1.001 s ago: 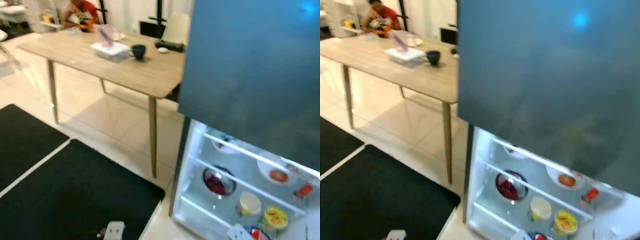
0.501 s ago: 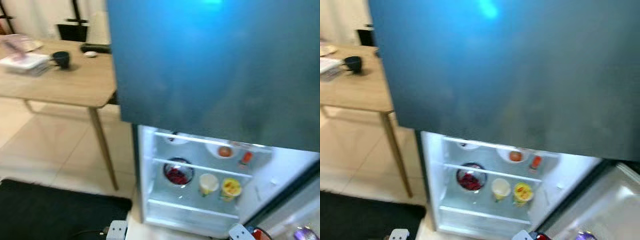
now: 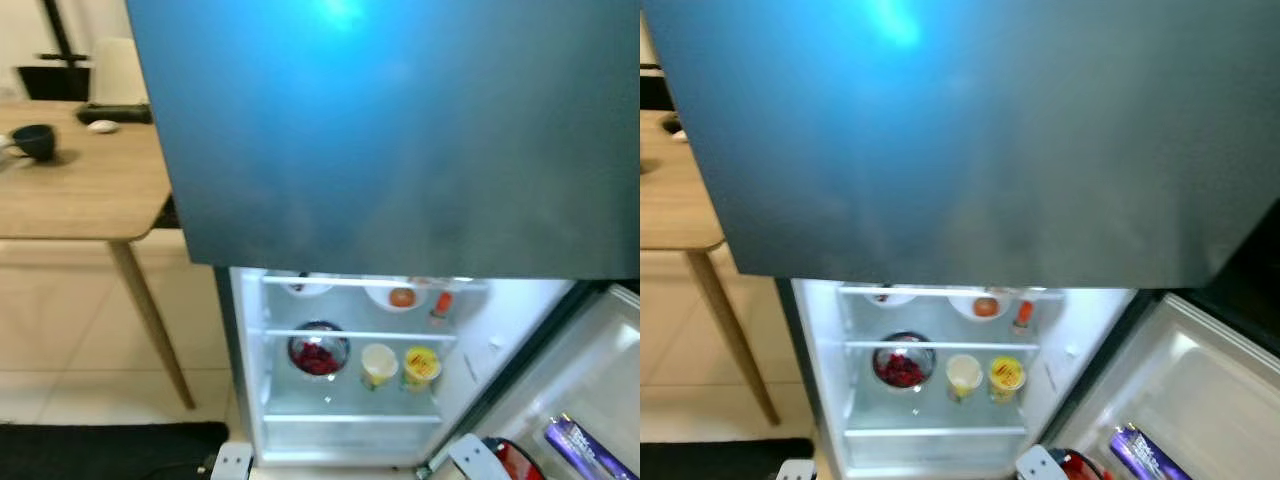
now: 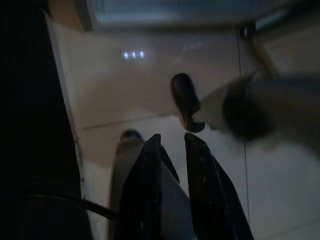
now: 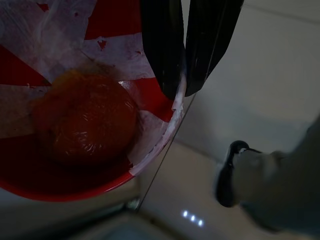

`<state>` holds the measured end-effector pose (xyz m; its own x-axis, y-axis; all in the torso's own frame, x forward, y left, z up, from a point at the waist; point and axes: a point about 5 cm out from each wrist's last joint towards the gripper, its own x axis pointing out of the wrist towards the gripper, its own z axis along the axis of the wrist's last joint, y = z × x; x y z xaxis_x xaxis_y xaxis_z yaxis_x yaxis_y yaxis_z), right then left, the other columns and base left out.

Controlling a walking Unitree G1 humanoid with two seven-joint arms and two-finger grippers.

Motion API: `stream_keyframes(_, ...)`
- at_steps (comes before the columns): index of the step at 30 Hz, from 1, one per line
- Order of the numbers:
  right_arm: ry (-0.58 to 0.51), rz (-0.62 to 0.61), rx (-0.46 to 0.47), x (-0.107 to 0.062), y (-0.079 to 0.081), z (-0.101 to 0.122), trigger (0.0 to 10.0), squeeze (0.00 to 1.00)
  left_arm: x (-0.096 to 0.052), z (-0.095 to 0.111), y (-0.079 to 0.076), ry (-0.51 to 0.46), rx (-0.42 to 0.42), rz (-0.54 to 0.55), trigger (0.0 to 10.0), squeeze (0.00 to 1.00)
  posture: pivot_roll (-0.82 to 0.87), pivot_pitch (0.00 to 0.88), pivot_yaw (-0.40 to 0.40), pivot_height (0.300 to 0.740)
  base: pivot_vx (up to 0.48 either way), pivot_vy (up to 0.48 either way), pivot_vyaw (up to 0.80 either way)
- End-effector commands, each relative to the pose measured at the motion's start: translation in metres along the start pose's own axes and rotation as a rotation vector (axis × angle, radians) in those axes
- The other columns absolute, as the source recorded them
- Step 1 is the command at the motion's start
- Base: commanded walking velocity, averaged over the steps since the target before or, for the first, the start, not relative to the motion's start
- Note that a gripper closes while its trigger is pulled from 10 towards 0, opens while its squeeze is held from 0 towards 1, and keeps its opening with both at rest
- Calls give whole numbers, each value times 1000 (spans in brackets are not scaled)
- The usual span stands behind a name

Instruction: Restocking fridge

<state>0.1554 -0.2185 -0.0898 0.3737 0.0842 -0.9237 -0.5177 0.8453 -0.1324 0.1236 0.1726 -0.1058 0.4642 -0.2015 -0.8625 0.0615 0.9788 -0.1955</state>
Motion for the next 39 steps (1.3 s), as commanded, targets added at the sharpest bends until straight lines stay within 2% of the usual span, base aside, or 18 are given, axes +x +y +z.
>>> stream_keyframes(1,-29,-4,-16,0,-3,5,10000,0,2,4,-3,-8,14,1,10000,0,-81,0,-47,740,0,0,0)
stream_keyframes(6,-27,0,-20,0,-2,4,10000,0,2,4,-3,-9,17,-1,10000,0,-81,0,-48,740,0,0,0)
stream_keyframes(21,-43,7,-23,0,-1,7,10000,0,2,5,-3,-4,42,-1,10000,0,-82,0,-45,740,314,0,0)
stream_keyframes(30,-42,13,-25,0,1,6,10000,0,2,2,-5,6,45,-16,10000,0,-81,0,-46,740,0,0,0)
stream_keyframes(37,-44,15,-24,0,1,6,10000,0,2,3,-6,7,66,-34,10000,0,-82,0,-45,740,0,-457,0)
stream_keyframes(39,-49,21,-51,0,0,8,10000,0,2,4,-6,-1,55,-24,10000,0,-82,0,-47,740,0,-135,0)
